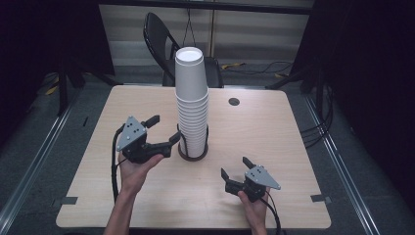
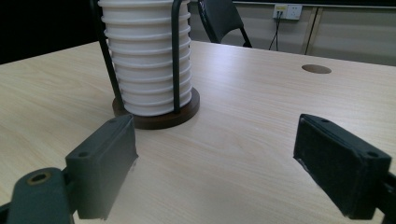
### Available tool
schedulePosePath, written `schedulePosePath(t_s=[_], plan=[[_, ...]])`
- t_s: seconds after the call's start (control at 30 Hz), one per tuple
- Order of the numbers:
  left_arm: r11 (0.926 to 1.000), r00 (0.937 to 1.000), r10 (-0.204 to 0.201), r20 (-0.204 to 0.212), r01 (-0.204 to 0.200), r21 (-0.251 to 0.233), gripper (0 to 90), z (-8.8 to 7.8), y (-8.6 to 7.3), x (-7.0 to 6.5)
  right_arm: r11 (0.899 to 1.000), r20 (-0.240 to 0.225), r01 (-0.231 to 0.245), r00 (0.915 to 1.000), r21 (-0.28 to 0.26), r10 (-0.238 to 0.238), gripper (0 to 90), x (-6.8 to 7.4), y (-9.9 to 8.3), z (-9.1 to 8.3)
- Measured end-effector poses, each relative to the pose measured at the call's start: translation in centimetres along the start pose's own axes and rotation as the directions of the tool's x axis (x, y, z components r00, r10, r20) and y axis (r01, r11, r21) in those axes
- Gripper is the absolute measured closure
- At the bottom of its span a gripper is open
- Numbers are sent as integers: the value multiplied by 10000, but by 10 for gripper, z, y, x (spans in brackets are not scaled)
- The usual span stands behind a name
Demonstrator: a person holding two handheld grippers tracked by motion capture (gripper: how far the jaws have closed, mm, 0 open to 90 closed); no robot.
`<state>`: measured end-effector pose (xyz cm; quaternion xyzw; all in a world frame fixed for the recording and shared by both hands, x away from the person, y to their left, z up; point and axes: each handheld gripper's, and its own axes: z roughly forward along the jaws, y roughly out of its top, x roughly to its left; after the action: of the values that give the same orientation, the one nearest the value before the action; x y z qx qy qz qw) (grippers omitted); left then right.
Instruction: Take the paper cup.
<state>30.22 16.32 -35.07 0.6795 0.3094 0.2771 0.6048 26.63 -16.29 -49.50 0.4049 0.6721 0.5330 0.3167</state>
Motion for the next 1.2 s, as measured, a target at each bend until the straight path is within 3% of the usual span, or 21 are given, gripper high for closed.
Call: schedulePosePath(t_s=[0.3,0.47,0.63,0.67,0.87,1.2], plan=[[9990,9979,441,483,-443,35,159,9,30,0,9995,-95,-204,9998,-233,202,134,-3,-1,-3],[9989,9959,475,768,-478,18,158,10,42,2,9992,-232,-257,9994,-305,250,135,-4,-1,-3],[9988,9941,452,989,-430,-244,171,13,53,6,9992,-218,-266,9994,-298,260,136,-4,-1,-3],[9977,9933,642,957,-619,-270,171,13,56,8,9991,-184,-291,9994,-305,286,137,-4,-1,-3],[9978,9925,511,1113,-460,-473,160,18,74,14,9991,-147,-316,9994,-278,312,137,-4,-1,-3],[9995,9887,210,1483,-173,-264,155,38,96,29,9994,-111,-283,9995,-219,281,137,-4,-1,-2]])
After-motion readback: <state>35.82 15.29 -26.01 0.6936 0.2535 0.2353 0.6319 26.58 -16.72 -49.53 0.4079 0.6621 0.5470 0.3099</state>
